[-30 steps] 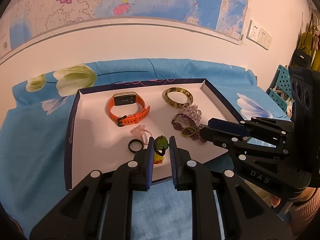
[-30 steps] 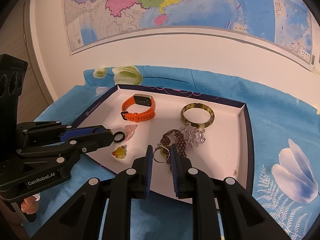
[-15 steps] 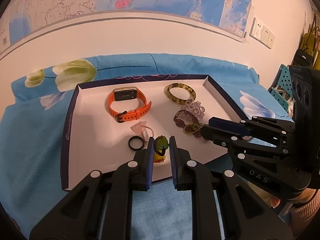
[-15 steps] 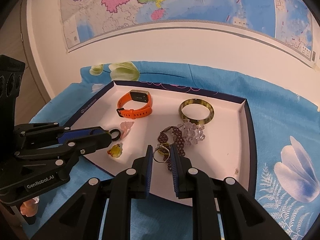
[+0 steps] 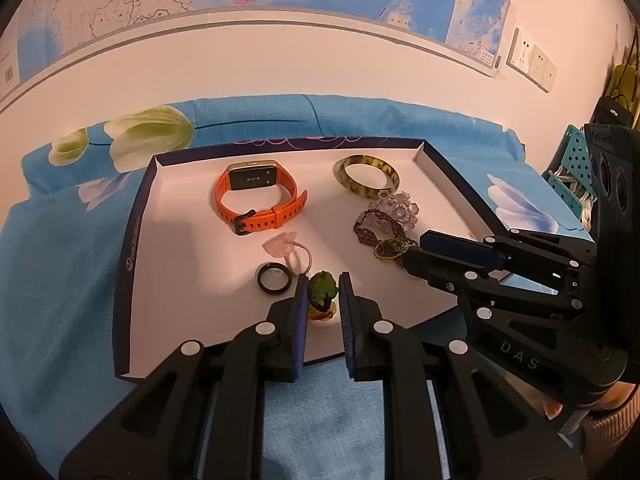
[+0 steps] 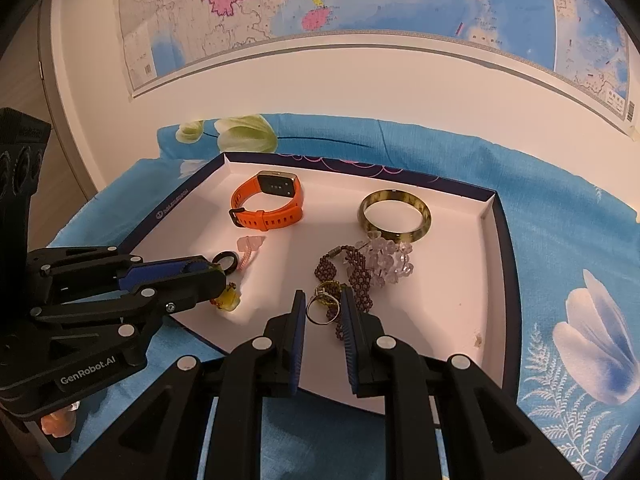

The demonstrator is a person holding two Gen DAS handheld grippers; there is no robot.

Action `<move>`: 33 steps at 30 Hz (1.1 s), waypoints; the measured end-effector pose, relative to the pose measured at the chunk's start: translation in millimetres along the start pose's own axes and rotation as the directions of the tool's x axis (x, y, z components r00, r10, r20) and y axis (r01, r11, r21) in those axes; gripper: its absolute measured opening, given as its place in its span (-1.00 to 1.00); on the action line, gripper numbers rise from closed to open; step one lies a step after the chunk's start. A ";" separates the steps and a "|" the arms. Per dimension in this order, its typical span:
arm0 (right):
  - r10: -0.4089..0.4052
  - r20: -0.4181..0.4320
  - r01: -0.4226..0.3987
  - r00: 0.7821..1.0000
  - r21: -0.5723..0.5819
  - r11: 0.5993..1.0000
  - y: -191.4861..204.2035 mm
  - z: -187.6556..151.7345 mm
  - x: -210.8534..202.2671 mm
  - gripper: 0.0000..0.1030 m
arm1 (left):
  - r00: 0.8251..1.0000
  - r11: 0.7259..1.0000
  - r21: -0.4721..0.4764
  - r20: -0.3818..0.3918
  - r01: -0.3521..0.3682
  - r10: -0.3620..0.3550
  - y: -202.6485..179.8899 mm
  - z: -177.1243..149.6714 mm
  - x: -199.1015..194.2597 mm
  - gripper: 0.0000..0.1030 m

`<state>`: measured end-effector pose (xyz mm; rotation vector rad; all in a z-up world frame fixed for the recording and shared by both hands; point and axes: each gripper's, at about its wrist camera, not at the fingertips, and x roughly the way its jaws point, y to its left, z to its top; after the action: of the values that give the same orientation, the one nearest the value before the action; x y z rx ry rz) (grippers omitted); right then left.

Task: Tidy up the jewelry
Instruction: 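Open the left tool on the hair tie while the right tool releases the silver ring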

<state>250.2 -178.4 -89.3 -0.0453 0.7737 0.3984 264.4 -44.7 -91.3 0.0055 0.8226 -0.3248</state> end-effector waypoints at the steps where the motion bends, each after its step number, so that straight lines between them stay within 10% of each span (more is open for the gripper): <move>1: 0.000 -0.002 0.000 1.000 0.000 1.000 0.0 0.0 0.5 -0.69 | 1.000 1.000 -0.002 -0.001 -0.001 0.001 0.3 0.0 0.3 -0.70; 22: -0.031 -0.025 0.031 0.999 0.003 1.000 -1.5 4.5 13.7 -0.65 | 0.999 0.999 -0.026 -0.030 -0.026 0.025 6.8 -1.5 10.4 -0.68; 33: -0.035 0.054 0.034 0.998 0.023 0.999 -3.9 -1.3 -16.6 -0.12 | 0.997 0.998 -0.020 0.060 -0.054 0.055 4.8 -7.0 -21.2 0.18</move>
<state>240.0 -187.8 -79.2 -0.0267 0.7222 0.3569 247.3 -33.3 -81.4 0.0009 0.7641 -0.2650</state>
